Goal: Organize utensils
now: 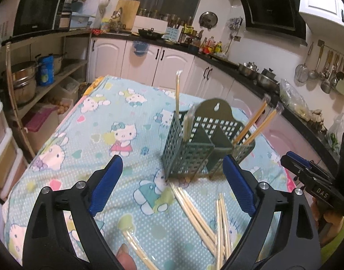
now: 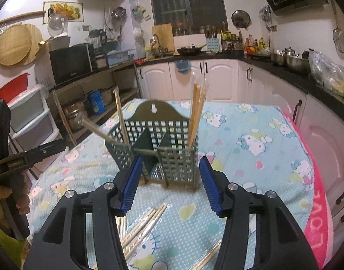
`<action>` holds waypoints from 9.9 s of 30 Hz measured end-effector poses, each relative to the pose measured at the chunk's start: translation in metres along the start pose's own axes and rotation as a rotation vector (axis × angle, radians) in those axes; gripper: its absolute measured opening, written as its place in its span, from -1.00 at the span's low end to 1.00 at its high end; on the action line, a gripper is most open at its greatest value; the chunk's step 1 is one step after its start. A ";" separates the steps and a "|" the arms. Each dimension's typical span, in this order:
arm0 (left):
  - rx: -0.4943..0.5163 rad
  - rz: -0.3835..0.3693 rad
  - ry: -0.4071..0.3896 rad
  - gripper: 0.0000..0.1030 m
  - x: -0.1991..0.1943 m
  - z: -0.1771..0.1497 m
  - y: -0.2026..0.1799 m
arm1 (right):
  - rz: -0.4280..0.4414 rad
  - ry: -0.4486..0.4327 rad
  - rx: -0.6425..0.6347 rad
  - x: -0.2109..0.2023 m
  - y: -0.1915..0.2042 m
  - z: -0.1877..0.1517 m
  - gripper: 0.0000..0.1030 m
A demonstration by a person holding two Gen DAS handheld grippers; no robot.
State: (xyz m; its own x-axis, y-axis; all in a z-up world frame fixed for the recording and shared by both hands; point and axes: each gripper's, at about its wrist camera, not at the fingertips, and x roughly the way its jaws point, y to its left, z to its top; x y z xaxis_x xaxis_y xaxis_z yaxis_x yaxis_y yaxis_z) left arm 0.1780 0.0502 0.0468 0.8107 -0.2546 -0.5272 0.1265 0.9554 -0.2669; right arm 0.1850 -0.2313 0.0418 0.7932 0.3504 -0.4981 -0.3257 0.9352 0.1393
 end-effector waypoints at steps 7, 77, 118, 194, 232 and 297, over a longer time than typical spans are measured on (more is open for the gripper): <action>0.000 0.000 0.056 0.58 0.009 -0.017 0.001 | 0.000 0.074 0.006 0.015 0.003 -0.018 -0.02; -0.265 -0.057 0.373 -0.73 0.138 -0.051 0.017 | 0.084 0.408 0.106 0.114 -0.012 -0.064 -0.99; -0.174 -0.126 0.174 -0.93 0.033 -0.019 0.010 | 0.057 0.260 0.106 0.052 -0.038 -0.037 -0.99; 0.048 -0.216 0.121 -1.00 0.045 0.046 -0.067 | 0.057 0.010 -0.023 0.022 -0.029 0.093 -0.74; 0.285 -0.118 0.275 -0.34 0.113 -0.023 -0.091 | 0.109 0.202 -0.061 0.076 -0.055 0.012 -0.42; 0.141 -0.050 -0.151 -0.97 0.044 0.093 -0.093 | 0.119 -0.053 -0.052 0.004 -0.027 0.102 -0.89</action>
State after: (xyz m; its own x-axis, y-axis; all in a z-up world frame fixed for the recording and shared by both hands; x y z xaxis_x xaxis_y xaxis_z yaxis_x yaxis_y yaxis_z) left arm 0.2547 -0.0360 0.1233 0.8766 -0.2873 -0.3860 0.2391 0.9562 -0.1688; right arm 0.2496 -0.2493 0.1237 0.7726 0.4625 -0.4349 -0.4446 0.8832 0.1493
